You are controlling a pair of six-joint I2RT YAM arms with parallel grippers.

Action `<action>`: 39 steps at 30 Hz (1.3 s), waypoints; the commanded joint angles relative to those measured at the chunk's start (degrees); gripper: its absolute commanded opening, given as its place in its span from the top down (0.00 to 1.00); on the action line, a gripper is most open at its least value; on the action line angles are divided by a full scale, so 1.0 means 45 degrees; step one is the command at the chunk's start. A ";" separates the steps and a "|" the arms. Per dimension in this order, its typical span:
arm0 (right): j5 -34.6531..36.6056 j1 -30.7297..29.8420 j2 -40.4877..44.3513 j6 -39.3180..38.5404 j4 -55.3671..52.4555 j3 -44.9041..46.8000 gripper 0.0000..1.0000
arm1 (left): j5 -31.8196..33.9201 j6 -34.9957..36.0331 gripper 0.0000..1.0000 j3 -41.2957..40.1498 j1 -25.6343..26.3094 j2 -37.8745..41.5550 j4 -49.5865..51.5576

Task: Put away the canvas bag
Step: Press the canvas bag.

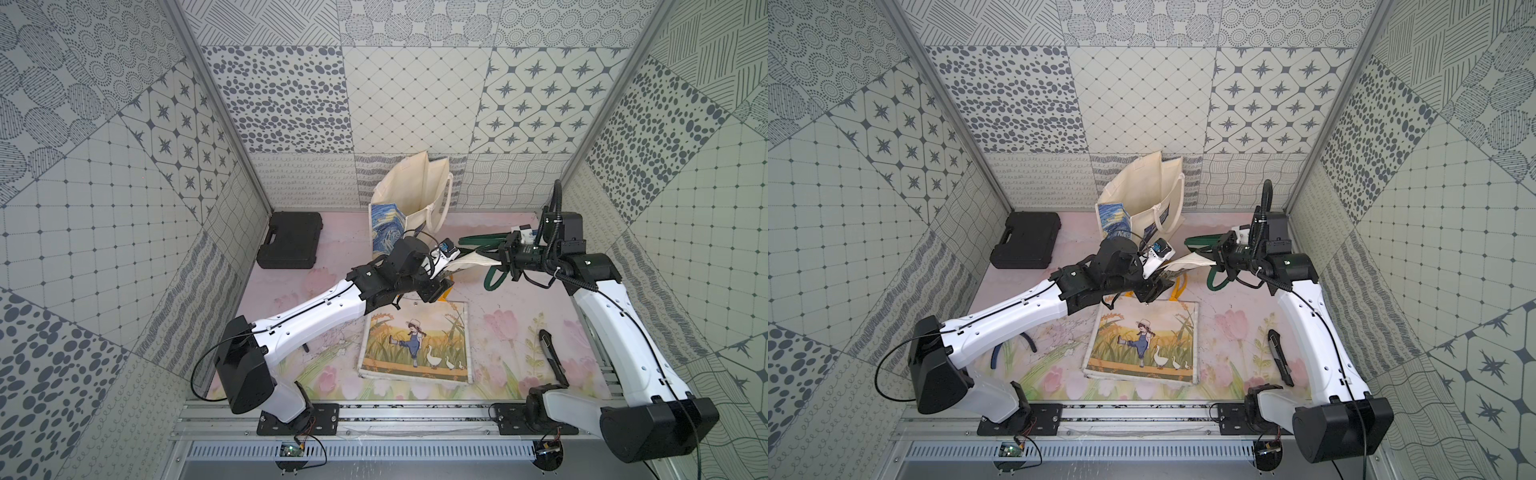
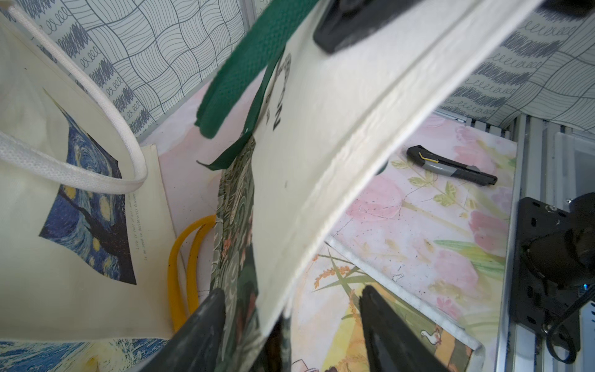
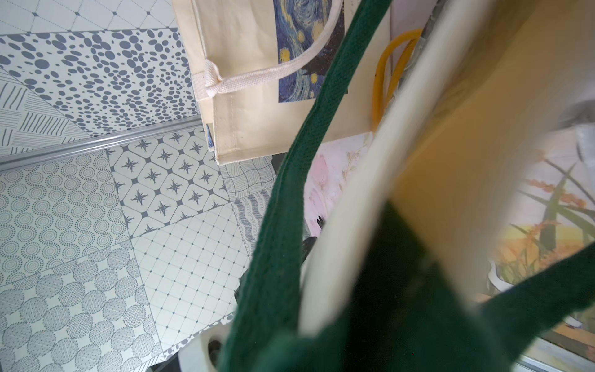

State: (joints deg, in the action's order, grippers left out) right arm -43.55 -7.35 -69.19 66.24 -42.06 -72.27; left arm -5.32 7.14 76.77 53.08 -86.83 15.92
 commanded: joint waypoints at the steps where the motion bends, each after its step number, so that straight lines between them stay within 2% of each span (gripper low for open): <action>1: -0.1203 -0.0162 0.0237 0.0378 0.2032 0.0803 1.00 | -0.0978 -0.0051 0.32 0.0614 -0.0014 -0.0376 -0.0452; 6: -0.1305 -0.0243 0.0198 -0.0109 0.1565 0.0816 1.00 | -0.1050 -0.0023 0.33 0.1130 0.0005 -0.0703 -0.0514; 7: -0.1352 -0.0241 0.0183 -0.0160 0.1536 0.0830 1.00 | -0.1100 -0.0023 0.38 0.1180 -0.0001 -0.0754 -0.0513; 8: -0.1394 -0.0241 0.0163 -0.0224 0.1488 0.0807 1.00 | -0.1142 -0.0005 0.49 0.1220 -0.0009 -0.0793 -0.0512; 11: -0.1434 -0.0224 0.0131 -0.0425 0.1299 0.0682 1.00 | -0.1422 0.0028 0.92 0.1139 0.0001 -0.0798 -0.0427; 12: -0.1421 -0.0221 0.0088 -0.0598 0.1146 0.0580 0.98 | -0.1545 0.0035 1.00 0.1041 0.0000 -0.0784 -0.0433; 18: -0.0072 -0.0219 -0.0074 -0.3034 -0.1695 -0.0854 0.71 | -0.2202 -0.0445 1.00 0.0564 -0.0003 -0.0874 -0.0884; 23: 0.1622 -0.0221 0.0191 -0.4285 -0.3616 -0.1663 0.62 | -0.2145 -0.0673 1.00 0.0907 0.0088 -0.1644 -0.0958; 27: 0.2282 -0.0272 0.0484 -0.4241 -0.4131 -0.1621 0.61 | -0.1966 -0.0630 1.00 0.1250 0.0172 -0.2229 -0.0874; 33: 0.4669 -0.0551 0.0902 -0.3717 -0.5062 -0.1607 0.60 | -0.1591 -0.0590 1.00 0.2455 0.0484 -0.3188 -0.0305; 39: 0.5663 -0.0542 0.1004 -0.2657 -0.4929 -0.0858 0.60 | -0.1678 -0.0677 1.00 0.3158 0.0650 -0.3517 -0.0243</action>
State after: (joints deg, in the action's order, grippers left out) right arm -22.79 -9.58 -65.71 51.20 -64.55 -77.73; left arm -12.43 5.91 88.23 55.35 -101.86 14.79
